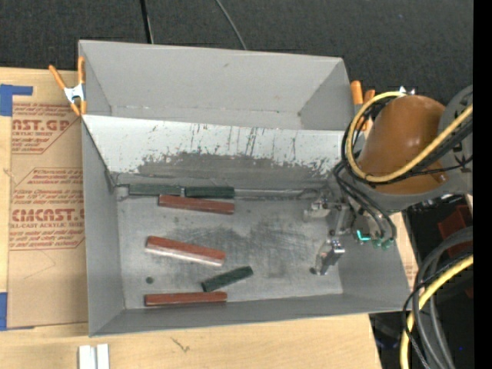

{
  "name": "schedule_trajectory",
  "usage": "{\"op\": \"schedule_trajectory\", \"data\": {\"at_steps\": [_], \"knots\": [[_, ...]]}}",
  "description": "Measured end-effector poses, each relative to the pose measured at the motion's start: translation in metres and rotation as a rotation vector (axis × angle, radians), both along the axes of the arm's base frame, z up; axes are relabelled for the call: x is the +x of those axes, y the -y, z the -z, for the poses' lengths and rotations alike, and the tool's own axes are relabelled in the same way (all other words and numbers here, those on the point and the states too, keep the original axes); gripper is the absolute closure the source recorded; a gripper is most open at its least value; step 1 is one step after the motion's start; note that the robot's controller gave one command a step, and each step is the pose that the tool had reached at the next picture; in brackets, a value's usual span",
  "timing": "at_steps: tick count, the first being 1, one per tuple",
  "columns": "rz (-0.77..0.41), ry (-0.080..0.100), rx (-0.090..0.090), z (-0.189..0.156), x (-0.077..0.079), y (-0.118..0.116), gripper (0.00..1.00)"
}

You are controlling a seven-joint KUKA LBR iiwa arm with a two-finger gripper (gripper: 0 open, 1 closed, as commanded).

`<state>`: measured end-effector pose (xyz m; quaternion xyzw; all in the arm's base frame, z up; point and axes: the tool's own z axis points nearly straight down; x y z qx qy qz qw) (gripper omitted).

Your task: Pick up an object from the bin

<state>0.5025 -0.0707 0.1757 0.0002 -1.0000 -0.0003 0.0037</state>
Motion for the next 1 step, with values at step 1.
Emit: {"op": "schedule_trajectory", "data": {"at_steps": [1], "knots": [[-0.001,0.008,-0.001,-0.0042,0.0019,-0.0002,0.0]]}}
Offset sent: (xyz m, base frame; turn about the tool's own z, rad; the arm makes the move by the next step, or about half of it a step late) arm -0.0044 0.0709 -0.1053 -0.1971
